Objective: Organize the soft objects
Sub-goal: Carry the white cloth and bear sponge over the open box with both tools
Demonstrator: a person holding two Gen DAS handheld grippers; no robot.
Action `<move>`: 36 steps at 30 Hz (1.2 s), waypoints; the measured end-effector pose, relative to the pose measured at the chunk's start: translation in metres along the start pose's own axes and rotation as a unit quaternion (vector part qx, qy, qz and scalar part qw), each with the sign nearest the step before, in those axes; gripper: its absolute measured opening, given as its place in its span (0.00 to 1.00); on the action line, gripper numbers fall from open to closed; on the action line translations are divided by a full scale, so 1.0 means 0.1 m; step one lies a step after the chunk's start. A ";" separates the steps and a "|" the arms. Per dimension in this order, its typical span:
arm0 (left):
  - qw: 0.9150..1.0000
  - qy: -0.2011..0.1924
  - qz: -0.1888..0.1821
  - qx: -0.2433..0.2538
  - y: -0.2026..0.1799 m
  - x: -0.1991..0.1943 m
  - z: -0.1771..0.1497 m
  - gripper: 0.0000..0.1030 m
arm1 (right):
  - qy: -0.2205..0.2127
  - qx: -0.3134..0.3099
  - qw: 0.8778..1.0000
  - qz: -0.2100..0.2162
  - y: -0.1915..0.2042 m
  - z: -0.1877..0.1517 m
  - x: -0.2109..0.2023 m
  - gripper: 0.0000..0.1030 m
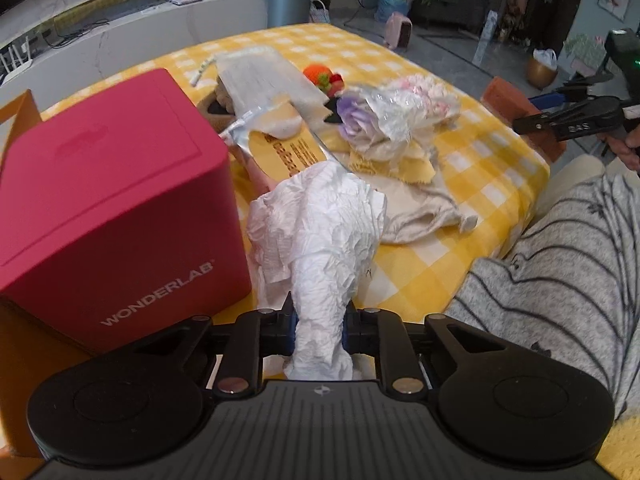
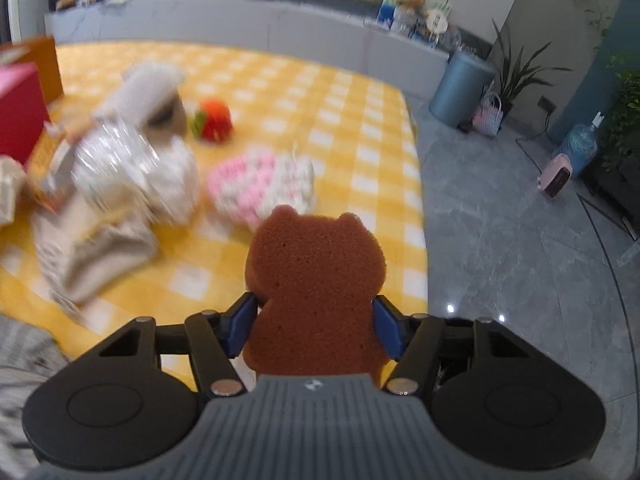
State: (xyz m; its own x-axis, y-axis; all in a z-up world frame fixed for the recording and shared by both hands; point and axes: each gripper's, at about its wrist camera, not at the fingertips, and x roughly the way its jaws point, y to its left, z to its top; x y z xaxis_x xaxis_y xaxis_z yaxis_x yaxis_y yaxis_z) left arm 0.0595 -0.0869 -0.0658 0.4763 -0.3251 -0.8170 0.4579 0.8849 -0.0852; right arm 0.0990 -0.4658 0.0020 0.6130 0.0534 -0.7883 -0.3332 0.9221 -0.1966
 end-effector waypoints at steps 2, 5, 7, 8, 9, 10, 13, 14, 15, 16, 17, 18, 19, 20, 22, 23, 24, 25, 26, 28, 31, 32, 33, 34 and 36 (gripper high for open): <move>1.000 -0.007 0.009 -0.017 0.04 -0.05 0.02 0.19 | -0.014 0.000 1.000 -0.001 0.06 0.06 -0.16 0.61; 0.999 -0.019 -0.001 -0.032 0.09 -0.15 0.04 0.18 | -0.025 -0.003 1.000 -0.015 0.18 0.18 -0.36 0.61; 0.999 -0.027 -0.006 -0.036 0.11 -0.22 0.06 0.18 | -0.024 -0.001 1.000 -0.017 0.26 0.26 -0.47 0.61; 0.999 -0.031 -0.008 -0.040 0.12 -0.26 0.06 0.18 | -0.023 0.002 1.000 -0.017 0.30 0.31 -0.51 0.60; 0.998 -0.036 -0.011 -0.043 0.13 -0.31 0.07 0.18 | -0.025 0.006 0.999 -0.019 0.36 0.35 -0.56 0.60; 0.998 -0.041 -0.017 -0.046 0.14 -0.35 0.08 0.18 | -0.029 0.007 0.999 -0.016 0.42 0.38 -0.61 0.60; 0.996 -0.063 -0.037 -0.058 0.18 -0.51 0.09 0.18 | -0.047 -0.010 0.999 -0.003 0.68 0.51 -0.76 0.60; 0.995 -0.070 -0.042 -0.062 0.19 -0.57 0.10 0.18 | -0.054 -0.016 0.998 0.000 0.77 0.55 -0.81 0.60; 0.994 -0.077 -0.047 -0.064 0.21 -0.62 0.09 0.18 | -0.060 -0.020 0.998 0.003 0.86 0.59 -0.85 0.60; 0.993 -0.085 -0.049 -0.066 0.22 -0.68 0.09 0.18 | -0.065 -0.022 0.998 0.008 0.94 0.64 -0.89 0.60; 0.992 -0.094 -0.048 -0.068 0.24 -0.74 0.09 0.18 | -0.072 -0.021 0.997 0.015 1.02 0.69 -0.94 0.60; 0.991 -0.103 -0.047 -0.071 0.25 -0.80 0.09 0.18 | -0.079 -0.019 0.996 0.024 1.09 0.74 -0.99 0.60; 0.990 -0.112 -0.046 -0.074 0.27 -0.87 0.09 0.18 | -0.088 -0.015 0.995 0.033 1.16 0.79 -1.04 0.60; 0.988 -0.122 -0.044 -0.079 0.30 -0.94 0.09 0.18 | -0.096 -0.010 0.994 0.044 1.24 0.84 -1.10 0.60; 0.985 -0.143 -0.032 -0.091 0.38 -1.10 0.09 0.18 | -0.110 0.006 0.991 0.070 1.39 0.96 -1.18 0.61; 0.983 -0.153 -0.020 -0.097 0.42 -1.19 0.08 0.18 | -0.114 0.016 0.990 0.085 1.47 1.03 -1.22 0.61; 0.981 -0.163 -0.006 -0.102 0.47 -1.27 0.07 0.18 | -0.117 0.026 0.988 0.100 1.55 1.09 -1.25 0.61; 0.979 -0.173 0.007 -0.110 0.52 -1.36 0.06 0.18 | -0.120 0.034 0.985 0.118 1.63 1.16 -1.28 0.61; 0.976 -0.183 0.019 -0.118 0.58 -1.45 0.03 0.18 | -0.122 0.041 0.982 0.136 1.72 1.22 -1.29 0.61; 0.969 -0.201 0.046 -0.134 0.70 -1.60 -0.04 0.19 | -0.129 0.053 0.977 0.163 1.93 1.35 -1.32 0.61; 0.960 -0.201 0.123 -0.151 0.85 -1.74 -0.14 0.19 | -0.137 0.052 0.972 0.183 2.29 1.52 -1.31 0.61; 0.955 -0.201 0.150 -0.160 0.89 -1.77 -0.18 0.19 | -0.139 0.048 0.971 0.191 2.42 1.57 -1.31 0.61; 0.950 -0.201 0.172 -0.167 0.94 -1.79 -0.22 0.19 | -0.141 0.046 0.969 0.200 2.55 1.62 -1.29 0.61; 0.946 -0.199 0.187 -0.175 0.99 -1.82 -0.26 0.19 | -0.144 0.047 0.966 0.210 2.69 1.67 -1.28 0.61; 0.940 -0.193 0.202 -0.196 1.10 -1.83 -0.32 0.19 | -0.145 0.050 0.960 0.233 2.96 1.75 -1.22 0.61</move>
State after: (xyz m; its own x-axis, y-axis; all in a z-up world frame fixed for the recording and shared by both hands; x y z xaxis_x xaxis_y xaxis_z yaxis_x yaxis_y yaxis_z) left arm -0.0016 0.0807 0.0562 0.8237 0.0332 -0.5660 -0.0939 0.9925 -0.0784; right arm 0.0511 -0.1328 0.1419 0.5927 0.5596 -0.5792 -0.5580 0.8039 0.2057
